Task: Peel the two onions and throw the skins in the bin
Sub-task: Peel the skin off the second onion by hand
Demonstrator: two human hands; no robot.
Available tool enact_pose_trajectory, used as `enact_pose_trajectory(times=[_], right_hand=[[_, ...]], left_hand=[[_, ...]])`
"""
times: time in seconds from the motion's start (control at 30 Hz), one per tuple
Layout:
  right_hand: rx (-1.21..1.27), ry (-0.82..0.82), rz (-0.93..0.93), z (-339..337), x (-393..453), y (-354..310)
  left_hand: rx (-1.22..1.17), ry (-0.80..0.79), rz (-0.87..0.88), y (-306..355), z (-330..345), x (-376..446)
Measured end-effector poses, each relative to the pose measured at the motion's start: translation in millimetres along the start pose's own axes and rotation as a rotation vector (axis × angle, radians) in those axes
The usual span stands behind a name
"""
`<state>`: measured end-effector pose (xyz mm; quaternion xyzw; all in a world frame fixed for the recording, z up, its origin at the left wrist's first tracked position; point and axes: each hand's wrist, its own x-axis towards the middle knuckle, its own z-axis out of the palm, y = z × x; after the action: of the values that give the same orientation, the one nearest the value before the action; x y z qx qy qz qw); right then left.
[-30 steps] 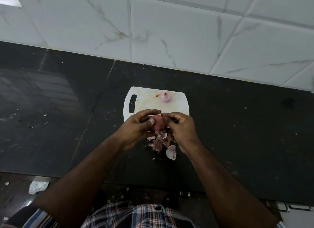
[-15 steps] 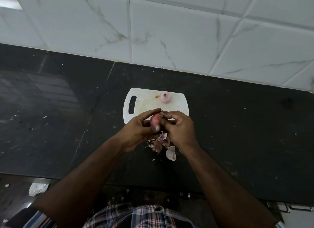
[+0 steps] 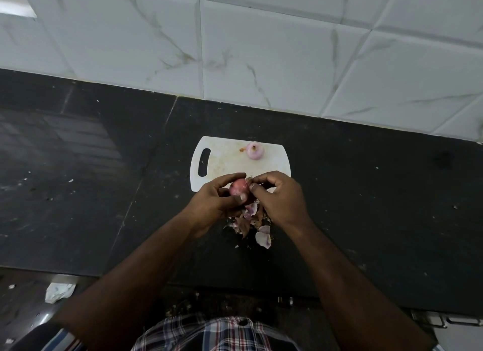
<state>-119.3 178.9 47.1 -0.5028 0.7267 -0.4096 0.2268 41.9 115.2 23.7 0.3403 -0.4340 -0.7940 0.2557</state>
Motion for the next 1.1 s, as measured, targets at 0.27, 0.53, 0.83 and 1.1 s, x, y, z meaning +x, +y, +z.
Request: enact_pose_trajectory(times=[0.27, 0.53, 0.83, 1.1], right_hand=[[-0.166, 0.005, -0.082, 8.0, -3.5, -4.2], [0.146, -0.068, 0.178, -3.2, 2.7, 7.9], [0.300, -0.105, 0.127, -6.6, 2.5, 6.6], [0.067, 0.028, 0.092, 2.8, -0.2, 9.2]], left_hand=[[0.049, -0.032, 0.003, 3.3, 3.6, -1.4], [-0.099, -0.141, -0.090, 10.4, 2.5, -10.2], [-0.129, -0.077, -0.084, 8.7, -0.1, -6.5], [-0.080, -0.049, -0.017, 8.4, 1.4, -7.6]])
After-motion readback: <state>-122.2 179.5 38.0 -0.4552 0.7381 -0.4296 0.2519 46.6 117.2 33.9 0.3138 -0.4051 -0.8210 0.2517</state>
